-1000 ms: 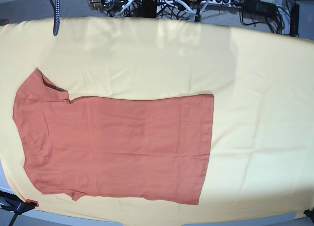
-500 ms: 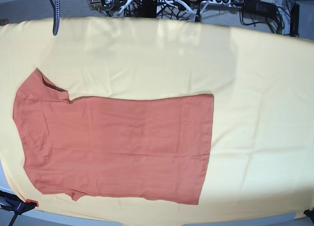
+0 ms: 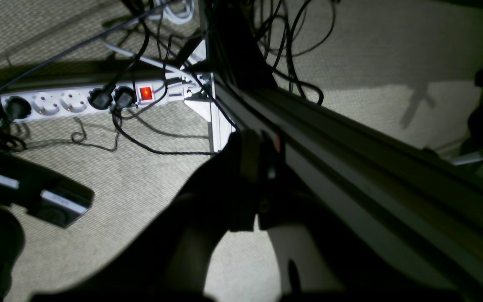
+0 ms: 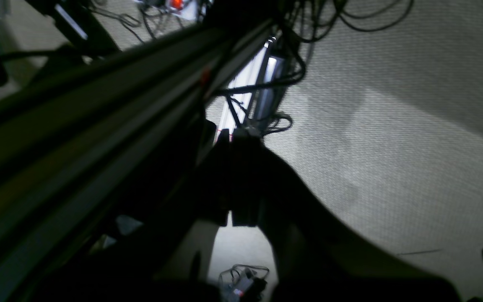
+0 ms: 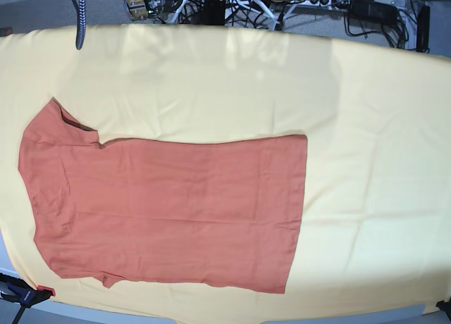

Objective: Fold the T-shirt properly

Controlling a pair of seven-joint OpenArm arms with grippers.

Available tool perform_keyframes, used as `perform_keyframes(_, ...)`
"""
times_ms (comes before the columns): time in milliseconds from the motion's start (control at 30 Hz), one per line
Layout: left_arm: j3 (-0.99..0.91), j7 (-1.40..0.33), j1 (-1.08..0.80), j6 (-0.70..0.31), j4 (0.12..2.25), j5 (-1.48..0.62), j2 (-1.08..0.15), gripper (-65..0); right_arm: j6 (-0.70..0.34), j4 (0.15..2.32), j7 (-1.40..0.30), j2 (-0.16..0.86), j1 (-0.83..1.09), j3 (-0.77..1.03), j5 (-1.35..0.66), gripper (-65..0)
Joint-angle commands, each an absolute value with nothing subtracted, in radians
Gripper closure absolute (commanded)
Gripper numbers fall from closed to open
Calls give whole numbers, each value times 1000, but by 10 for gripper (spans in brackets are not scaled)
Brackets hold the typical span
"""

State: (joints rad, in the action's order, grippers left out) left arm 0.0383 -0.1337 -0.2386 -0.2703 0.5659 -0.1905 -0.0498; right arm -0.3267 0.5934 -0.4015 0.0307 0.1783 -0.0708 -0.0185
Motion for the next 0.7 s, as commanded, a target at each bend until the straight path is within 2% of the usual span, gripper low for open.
perform_keyframes(0, 39, -138, -276, -276, 598, -192, -54, 0, -334, 619, -412, 37, 211, -72, -22, 0)
perform_keyframes(233, 39, -179, -477, -276, 849, -247, -117, 0, -340, 825, -466, 84, 424, -72, -30, 0)
perform_keyframes(333, 39, -249, -564, -276, 977, -279, -153, 0, -341, 953, -476, 110, 540, -72, -31, 0)
perform_keyframes(533, 39, -364, -753, -276, 1287, -331, -237, 0, -340, 1336, -640, 191, 791, -72, -168, 0)
perform_keyframes(667, 35, -391, -891, -271, 1528, -330, -300, 0, -340, 1652, -660, 258, 982, -72, -186, 0)
